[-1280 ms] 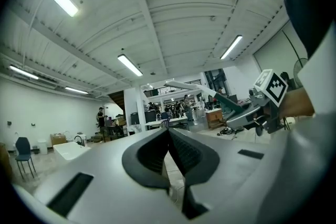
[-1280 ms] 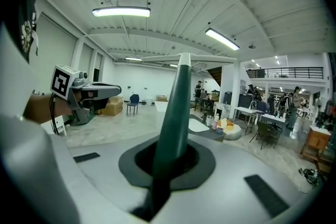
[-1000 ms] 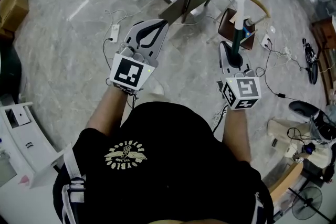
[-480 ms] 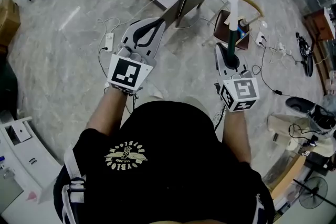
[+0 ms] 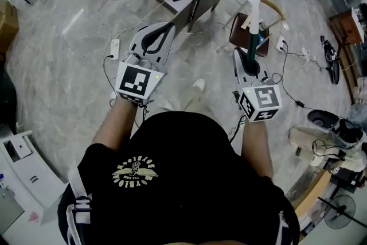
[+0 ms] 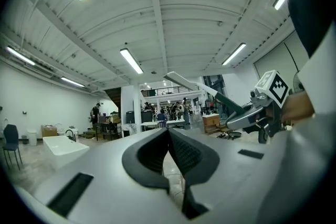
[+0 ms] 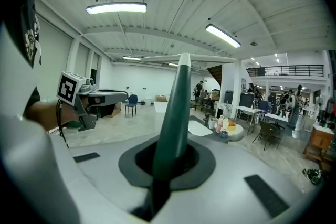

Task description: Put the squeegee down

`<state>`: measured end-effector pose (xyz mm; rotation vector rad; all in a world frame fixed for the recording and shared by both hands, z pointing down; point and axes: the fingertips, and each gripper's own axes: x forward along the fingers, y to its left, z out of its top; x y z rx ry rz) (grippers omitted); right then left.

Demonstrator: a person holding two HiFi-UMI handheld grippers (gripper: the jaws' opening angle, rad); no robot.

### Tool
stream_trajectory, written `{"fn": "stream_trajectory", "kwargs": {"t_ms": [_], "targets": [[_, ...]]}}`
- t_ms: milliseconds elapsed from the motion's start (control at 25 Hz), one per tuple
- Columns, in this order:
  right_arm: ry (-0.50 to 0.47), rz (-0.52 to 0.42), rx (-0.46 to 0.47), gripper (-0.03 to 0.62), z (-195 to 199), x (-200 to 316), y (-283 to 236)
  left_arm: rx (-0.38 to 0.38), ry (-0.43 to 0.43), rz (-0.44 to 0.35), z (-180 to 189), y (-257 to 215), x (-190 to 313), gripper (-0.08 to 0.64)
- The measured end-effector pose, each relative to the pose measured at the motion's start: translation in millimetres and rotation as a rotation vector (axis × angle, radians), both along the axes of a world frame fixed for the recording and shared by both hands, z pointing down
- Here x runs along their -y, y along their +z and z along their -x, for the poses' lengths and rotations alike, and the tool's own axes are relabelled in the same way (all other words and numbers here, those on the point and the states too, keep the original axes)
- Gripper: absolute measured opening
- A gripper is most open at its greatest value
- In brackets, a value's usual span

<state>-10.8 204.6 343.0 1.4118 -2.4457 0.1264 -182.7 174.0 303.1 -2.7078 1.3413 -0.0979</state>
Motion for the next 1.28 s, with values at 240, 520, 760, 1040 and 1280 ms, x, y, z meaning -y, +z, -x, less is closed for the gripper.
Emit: {"fn": "stream_trajectory", "kwargs": {"t_ms": [240, 520, 760, 1040, 1280], "targets": [[-0.036, -0.015, 0.012, 0.028, -6.3, 39.5, 1.7, 0.002, -0.015, -0.023, -8.4, -2.1, 27.3, 0.023], [-0.044, -0.009, 0.029, 0.028, -25.2, 84.6, 4.7, 0.027, -0.019, 0.015, -29.0, 7.9, 68.7, 0.023], [-0.055, 0.004, 0.045, 0.028, -47.2, 135.4, 9.5, 0.045, -0.017, 0.050, -57.4, 17.5, 118.1, 0.023], [-0.086, -0.011, 0.054, 0.028, -70.1, 179.3, 3.7, 0.054, -0.025, 0.038, -90.9, 5.3, 160.1, 0.023], [-0.098, -0.023, 0.064, 0.028, -105.5, 223.3, 1.3, 0.083, -0.052, 0.028, -122.3, -0.5, 198.4, 0.023]]}}
